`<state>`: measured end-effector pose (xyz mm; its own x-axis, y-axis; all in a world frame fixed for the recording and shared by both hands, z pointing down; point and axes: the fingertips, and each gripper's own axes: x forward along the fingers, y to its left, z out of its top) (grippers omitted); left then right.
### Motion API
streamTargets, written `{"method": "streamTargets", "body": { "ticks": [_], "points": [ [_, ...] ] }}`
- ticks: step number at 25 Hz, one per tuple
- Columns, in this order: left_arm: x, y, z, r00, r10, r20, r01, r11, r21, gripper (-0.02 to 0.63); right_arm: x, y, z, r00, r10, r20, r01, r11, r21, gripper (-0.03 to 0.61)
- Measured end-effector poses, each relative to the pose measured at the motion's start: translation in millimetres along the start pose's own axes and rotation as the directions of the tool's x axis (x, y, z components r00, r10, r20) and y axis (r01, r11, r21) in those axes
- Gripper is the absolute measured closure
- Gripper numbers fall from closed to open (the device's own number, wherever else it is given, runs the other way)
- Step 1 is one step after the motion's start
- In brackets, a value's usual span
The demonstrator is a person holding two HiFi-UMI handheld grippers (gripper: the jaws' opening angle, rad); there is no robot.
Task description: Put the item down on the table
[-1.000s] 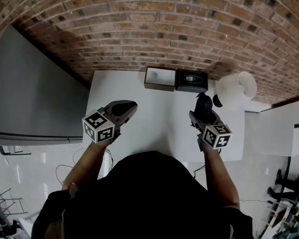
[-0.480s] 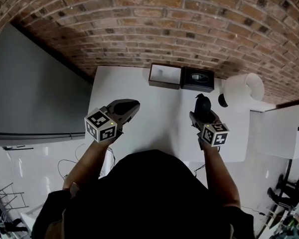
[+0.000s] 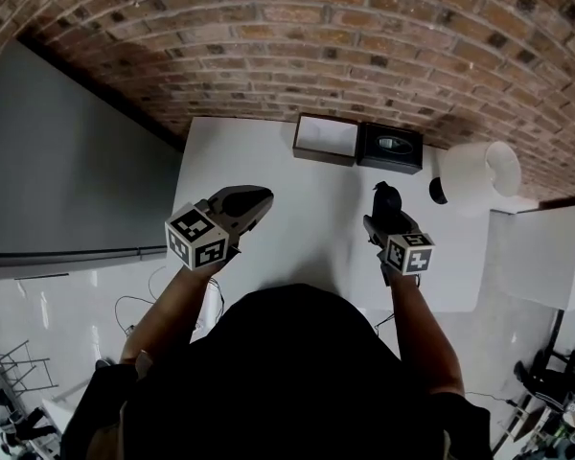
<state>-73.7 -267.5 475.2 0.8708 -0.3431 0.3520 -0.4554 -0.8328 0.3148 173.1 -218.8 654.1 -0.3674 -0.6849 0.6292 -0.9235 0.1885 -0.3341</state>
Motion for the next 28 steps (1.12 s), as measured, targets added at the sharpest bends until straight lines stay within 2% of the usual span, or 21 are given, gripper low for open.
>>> {"method": "streamTargets", "body": {
  "ticks": [13, 28],
  "points": [
    [5.6, 9.1, -16.5, 1.0, 0.008, -0.029, -0.009, 0.999, -0.035, 0.574, 33.2, 6.2, -36.1, 0.994, 0.038, -0.098, -0.041, 0.999, -0.027, 0.225],
    [7.0, 16.6, -30.9, 0.999, 0.019, -0.044, -0.022, 0.998, -0.063, 0.574, 60.6, -3.3, -74.2, 0.985, 0.02, -0.171, -0.026, 0.999, -0.034, 0.225]
  ]
}}
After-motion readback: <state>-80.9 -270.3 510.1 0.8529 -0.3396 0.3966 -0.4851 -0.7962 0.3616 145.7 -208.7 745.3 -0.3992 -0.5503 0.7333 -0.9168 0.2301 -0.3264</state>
